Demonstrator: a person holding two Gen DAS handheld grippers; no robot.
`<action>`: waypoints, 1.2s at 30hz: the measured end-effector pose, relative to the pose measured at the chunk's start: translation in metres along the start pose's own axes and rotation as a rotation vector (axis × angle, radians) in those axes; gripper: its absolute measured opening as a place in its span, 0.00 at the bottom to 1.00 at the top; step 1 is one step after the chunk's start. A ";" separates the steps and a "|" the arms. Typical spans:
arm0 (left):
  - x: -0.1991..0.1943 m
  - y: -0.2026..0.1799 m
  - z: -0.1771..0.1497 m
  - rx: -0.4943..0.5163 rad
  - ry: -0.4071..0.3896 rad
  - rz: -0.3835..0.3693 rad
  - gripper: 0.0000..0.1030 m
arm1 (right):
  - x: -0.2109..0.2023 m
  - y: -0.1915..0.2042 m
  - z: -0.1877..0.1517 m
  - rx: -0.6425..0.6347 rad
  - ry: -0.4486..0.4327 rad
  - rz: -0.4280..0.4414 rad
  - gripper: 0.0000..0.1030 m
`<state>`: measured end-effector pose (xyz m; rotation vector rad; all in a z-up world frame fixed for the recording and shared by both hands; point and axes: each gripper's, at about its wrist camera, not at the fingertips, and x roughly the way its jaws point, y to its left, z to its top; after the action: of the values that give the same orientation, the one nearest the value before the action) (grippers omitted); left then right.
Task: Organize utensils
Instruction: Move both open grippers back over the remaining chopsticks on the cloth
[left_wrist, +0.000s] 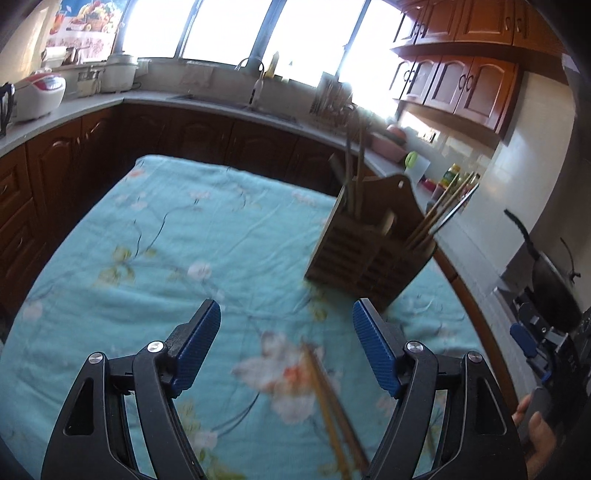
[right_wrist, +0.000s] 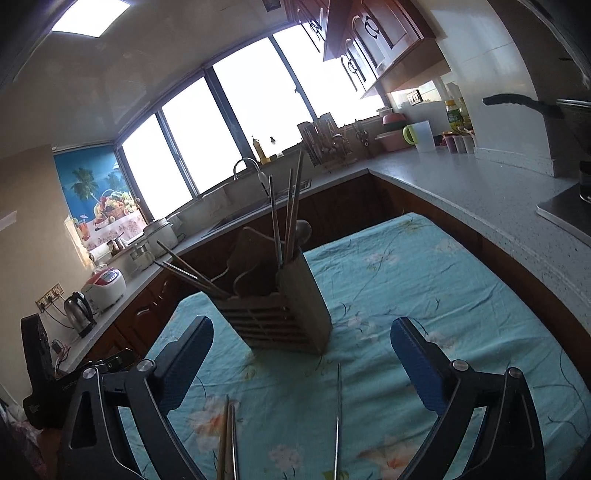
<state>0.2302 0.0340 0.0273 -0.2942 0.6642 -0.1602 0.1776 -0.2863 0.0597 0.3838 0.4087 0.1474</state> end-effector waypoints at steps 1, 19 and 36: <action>0.000 0.004 -0.008 -0.008 0.017 0.005 0.73 | -0.002 -0.002 -0.005 0.000 0.011 -0.005 0.95; 0.011 -0.015 -0.071 0.053 0.186 0.018 0.73 | -0.014 -0.005 -0.066 -0.047 0.142 -0.062 0.95; 0.045 -0.032 -0.081 0.134 0.290 0.071 0.72 | 0.003 -0.011 -0.070 -0.061 0.209 -0.075 0.94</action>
<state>0.2125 -0.0249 -0.0495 -0.1185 0.9456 -0.1802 0.1525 -0.2722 -0.0048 0.2934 0.6224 0.1270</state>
